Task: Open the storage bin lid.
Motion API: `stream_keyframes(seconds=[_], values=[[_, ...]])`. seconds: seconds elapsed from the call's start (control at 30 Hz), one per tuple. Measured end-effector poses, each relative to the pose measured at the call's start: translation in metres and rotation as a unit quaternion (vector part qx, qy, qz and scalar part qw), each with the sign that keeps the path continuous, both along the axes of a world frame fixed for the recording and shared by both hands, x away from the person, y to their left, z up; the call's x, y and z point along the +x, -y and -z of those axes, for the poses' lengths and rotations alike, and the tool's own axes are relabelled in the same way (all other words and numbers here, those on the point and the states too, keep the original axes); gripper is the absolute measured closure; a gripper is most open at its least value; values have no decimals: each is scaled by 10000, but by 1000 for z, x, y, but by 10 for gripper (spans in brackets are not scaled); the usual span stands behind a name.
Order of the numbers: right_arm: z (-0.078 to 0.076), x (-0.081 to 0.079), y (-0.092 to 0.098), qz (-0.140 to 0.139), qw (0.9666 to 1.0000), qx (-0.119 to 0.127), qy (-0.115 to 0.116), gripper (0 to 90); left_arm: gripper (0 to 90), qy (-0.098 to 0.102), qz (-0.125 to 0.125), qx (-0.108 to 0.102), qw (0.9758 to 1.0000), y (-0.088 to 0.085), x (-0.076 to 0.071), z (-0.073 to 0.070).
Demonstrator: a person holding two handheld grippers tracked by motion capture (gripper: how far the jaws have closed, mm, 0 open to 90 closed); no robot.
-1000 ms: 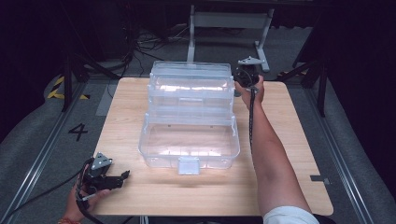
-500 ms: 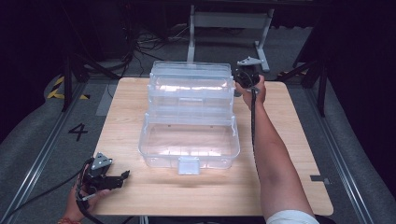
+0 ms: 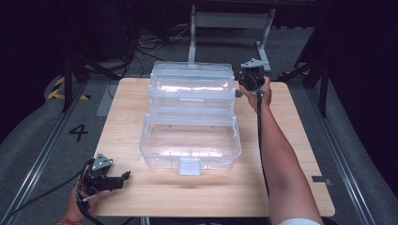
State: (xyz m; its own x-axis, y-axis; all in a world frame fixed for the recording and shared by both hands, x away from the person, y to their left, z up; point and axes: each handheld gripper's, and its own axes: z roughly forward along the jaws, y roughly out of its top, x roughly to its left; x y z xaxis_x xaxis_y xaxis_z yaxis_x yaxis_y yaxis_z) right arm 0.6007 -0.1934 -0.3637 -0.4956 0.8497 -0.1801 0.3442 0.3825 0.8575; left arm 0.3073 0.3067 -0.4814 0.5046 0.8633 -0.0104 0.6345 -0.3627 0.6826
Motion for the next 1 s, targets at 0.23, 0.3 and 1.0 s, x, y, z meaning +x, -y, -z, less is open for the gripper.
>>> stream_keyframes(seconds=[0.23,0.3,1.0], values=[[-1,-8,6,-90,9998,-162,7,856,152,-8,11,10,10000,0,0,0],[-2,-11,8,-112,9998,-162,-8,855,152,5,12,20,10000,0,0,0],[1,-42,21,-351,9983,-436,-129,798,151,-15,15,19,10000,0,0,0]])
